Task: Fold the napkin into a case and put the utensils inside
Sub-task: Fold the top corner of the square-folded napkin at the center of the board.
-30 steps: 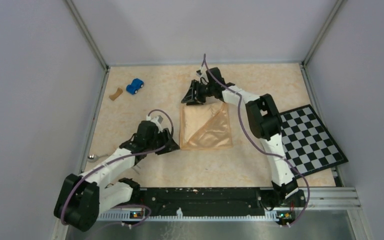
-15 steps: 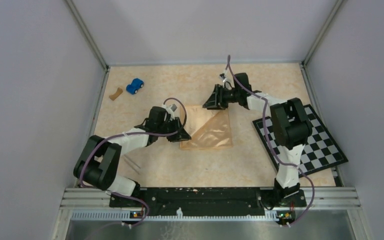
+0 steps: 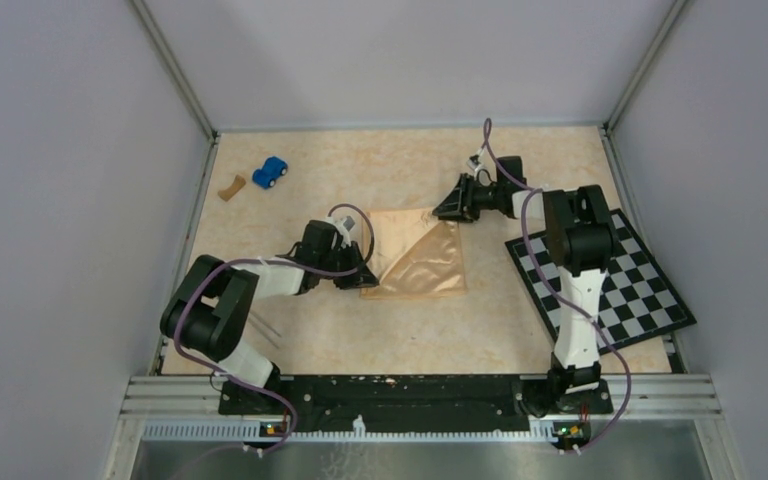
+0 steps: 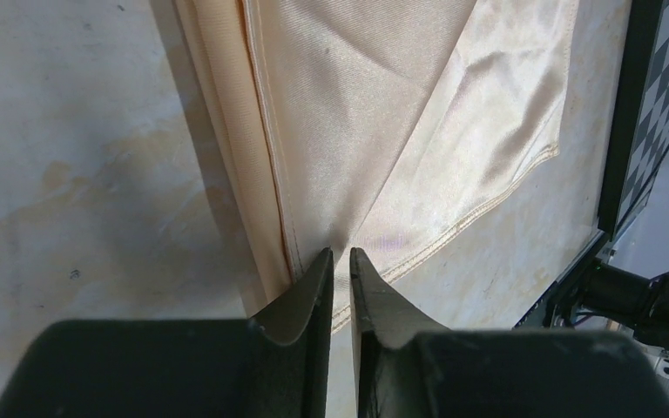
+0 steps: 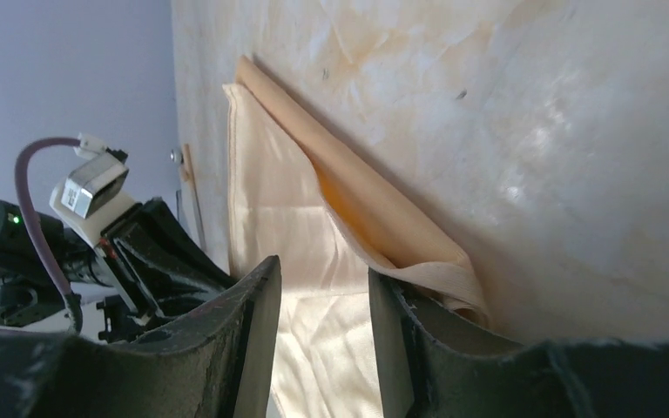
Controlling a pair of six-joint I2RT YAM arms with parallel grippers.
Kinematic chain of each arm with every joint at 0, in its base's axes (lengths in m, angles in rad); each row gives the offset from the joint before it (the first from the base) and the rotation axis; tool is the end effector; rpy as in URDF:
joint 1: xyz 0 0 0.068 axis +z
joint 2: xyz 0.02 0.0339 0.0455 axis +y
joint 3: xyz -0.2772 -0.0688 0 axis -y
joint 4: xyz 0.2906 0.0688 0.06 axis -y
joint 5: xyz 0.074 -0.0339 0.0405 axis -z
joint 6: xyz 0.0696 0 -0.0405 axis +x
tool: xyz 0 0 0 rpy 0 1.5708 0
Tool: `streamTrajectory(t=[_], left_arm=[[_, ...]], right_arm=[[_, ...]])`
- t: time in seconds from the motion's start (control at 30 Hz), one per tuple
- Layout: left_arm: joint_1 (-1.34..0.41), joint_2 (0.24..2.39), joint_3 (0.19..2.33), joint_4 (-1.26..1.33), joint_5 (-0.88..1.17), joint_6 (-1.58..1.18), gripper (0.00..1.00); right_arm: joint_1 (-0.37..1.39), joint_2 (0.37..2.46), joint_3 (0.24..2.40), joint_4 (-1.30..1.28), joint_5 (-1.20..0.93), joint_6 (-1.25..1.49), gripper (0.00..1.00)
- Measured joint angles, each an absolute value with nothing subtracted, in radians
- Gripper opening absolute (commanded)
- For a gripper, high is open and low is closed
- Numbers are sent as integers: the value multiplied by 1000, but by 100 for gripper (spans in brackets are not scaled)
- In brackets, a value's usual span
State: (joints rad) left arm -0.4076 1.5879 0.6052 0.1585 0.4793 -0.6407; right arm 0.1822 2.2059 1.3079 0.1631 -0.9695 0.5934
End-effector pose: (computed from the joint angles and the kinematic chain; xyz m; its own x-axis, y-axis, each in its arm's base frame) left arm 0.2885 -0.1595 0.0825 -0.9224 -0.1795 -0.3421 0.1097 0.7275 -0.6773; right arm 0.4780 0.1464 0.0707 -0.9404 0.1484 -0.3059 -0.2150 0.4373 0.8732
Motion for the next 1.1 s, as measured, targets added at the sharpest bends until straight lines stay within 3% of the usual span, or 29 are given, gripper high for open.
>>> streamTrajectory(t=[0.5,1.1], left_arm=[[-408,1575,603,150,474,-625,20],[-408,1575,604,146,473,-625,21]], right_arm=[[169,2091,1291,219,-931,672,42],[130,2220,1359,234,-820,701,43]])
